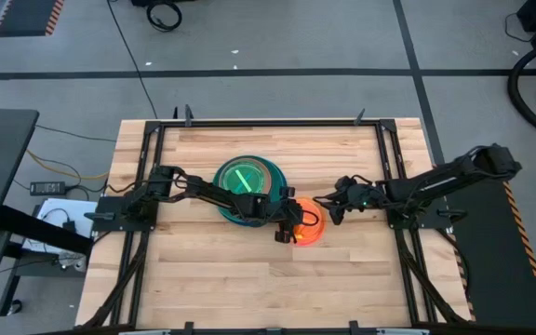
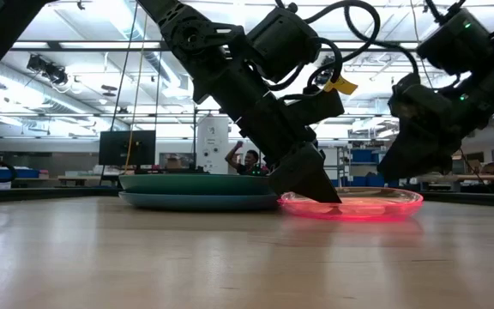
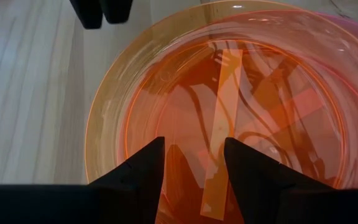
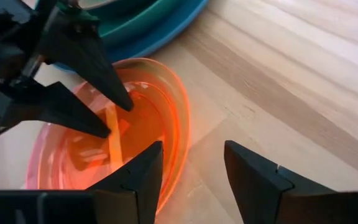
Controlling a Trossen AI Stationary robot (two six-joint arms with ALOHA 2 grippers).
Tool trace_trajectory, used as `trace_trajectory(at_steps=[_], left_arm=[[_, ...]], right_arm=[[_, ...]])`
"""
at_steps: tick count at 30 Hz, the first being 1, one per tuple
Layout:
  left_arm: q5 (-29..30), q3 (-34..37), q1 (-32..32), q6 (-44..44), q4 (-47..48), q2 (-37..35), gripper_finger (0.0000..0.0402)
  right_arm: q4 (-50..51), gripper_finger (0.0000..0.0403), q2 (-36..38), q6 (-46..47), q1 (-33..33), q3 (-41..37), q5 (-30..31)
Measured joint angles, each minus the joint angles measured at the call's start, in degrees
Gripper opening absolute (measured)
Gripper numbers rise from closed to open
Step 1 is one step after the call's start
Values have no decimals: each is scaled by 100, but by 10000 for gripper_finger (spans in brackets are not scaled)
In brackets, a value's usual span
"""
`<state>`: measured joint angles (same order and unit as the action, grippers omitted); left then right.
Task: Stack plastic plates
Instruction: Stack the transparent orange plate on top of the transparent light-green plate
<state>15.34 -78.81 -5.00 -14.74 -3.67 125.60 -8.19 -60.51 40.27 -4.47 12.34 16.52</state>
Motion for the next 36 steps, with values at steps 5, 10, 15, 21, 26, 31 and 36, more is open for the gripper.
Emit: trace_trajectory(at_steps=[5,10,15,21,26,31,36], left_arm=[[-5,0,3,-5,-19,0,176],[-5,0,4,-3,-25,0,176],[-3,0,3,-5,-27,2,176],[-1,4,3,-3,-23,2,176],[6,4,-4,-3,-25,2,176],[4,4,-4,-3,-25,4,176],[279,16,-37,-7,-11,-145,176]], right_arm=[[-472,172,-598,-41,120,10,-214],[-974,171,-1075,-106,228,11,-563],[-1217,168,-1534,-141,314,9,-826],[-1713,139,-1902,-149,317,18,-762],[-1768,94,-1889,-259,317,17,-748],[-1773,50,-1900,-278,317,17,-712],[-1788,27,-1900,-272,319,17,-708]])
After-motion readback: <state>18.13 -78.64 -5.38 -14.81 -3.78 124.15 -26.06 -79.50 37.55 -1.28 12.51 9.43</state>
